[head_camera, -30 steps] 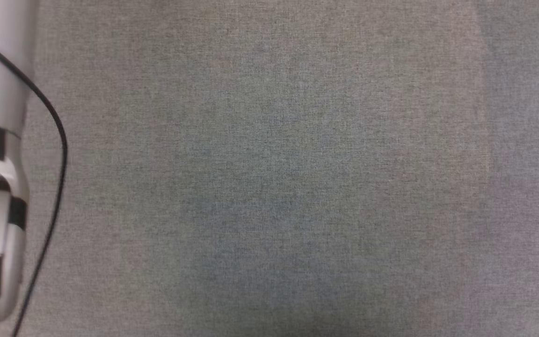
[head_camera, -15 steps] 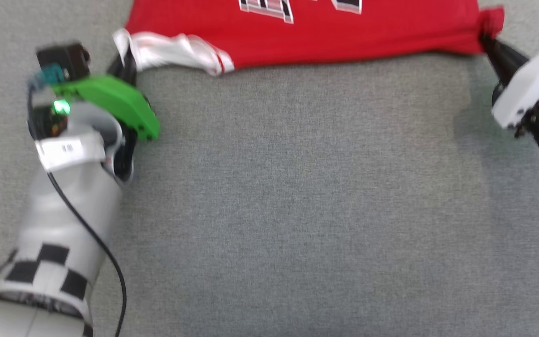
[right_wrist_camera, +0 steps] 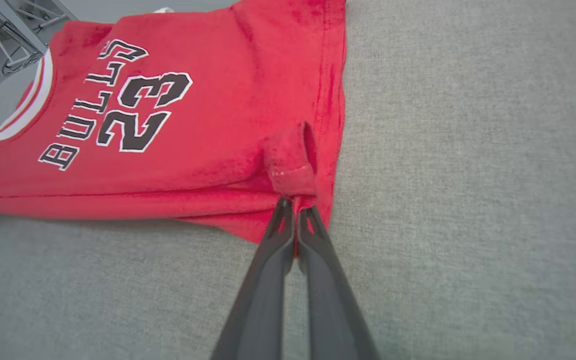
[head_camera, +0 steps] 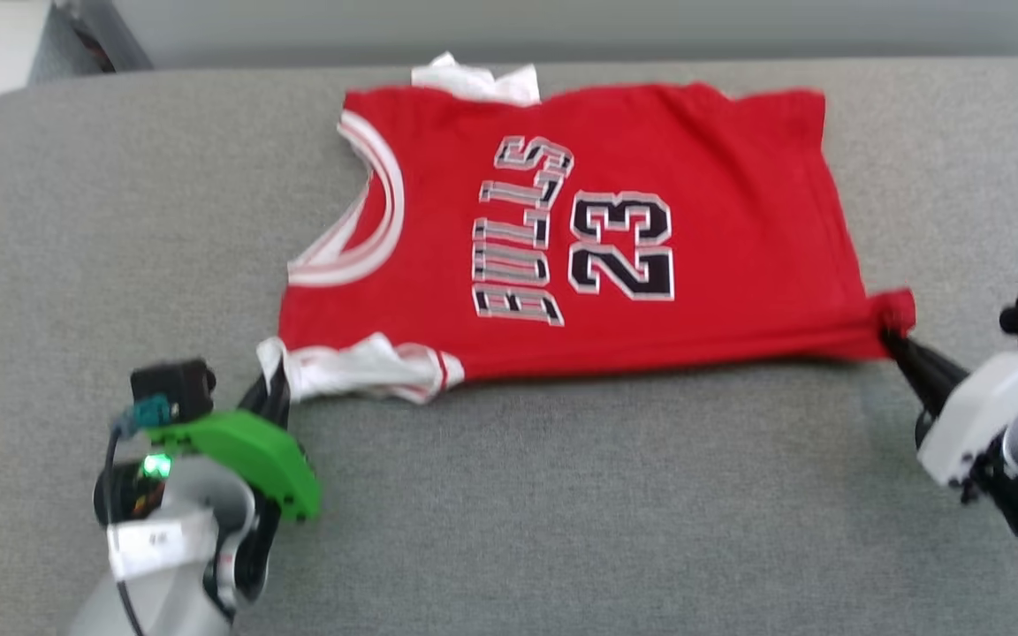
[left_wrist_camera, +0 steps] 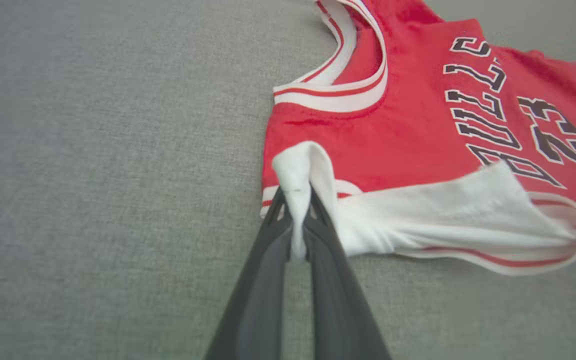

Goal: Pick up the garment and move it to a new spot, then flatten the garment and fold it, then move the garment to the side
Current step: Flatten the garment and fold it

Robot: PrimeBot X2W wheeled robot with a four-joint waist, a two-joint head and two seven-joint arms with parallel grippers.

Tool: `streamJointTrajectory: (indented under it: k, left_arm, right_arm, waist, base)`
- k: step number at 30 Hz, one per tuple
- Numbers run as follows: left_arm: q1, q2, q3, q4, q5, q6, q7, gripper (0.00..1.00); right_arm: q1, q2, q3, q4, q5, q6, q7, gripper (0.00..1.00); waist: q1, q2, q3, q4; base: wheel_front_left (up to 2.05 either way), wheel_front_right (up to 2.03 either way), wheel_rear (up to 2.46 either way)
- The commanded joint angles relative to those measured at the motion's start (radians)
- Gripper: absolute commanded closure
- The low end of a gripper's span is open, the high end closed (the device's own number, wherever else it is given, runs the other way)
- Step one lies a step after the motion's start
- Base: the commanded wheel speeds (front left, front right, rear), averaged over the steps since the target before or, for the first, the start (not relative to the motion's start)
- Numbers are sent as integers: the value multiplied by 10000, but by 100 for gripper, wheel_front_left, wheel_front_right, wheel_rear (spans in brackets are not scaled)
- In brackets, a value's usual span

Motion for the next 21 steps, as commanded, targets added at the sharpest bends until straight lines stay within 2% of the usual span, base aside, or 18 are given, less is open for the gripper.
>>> streamJointTrajectory:
  k: [1, 9, 21]
  left_arm:
    - [1019, 499, 189, -1093, -184, 582, 348, 100]
    - [3798, 1220, 421, -4505, -521, 2185, 1442, 100]
    - [6142, 1803, 706, -6383, -1047, 3065, 2073, 100]
  right_arm:
    - [780, -88, -523, -297, -285, -21, 214, 100]
    - [3242, 650, -2323, -1674, -1238, -21, 1308, 100]
    - [6487, 2425, -4864, -4058, -2843, -21, 3346, 100]
  waist:
    - [1, -1, -834, 15]
    - [1, -1, -1436, 28]
    - [1, -1, -1964, 200]
  base:
    - [0, 0, 0]
    - [0, 0, 0]
    - [0, 0, 0]
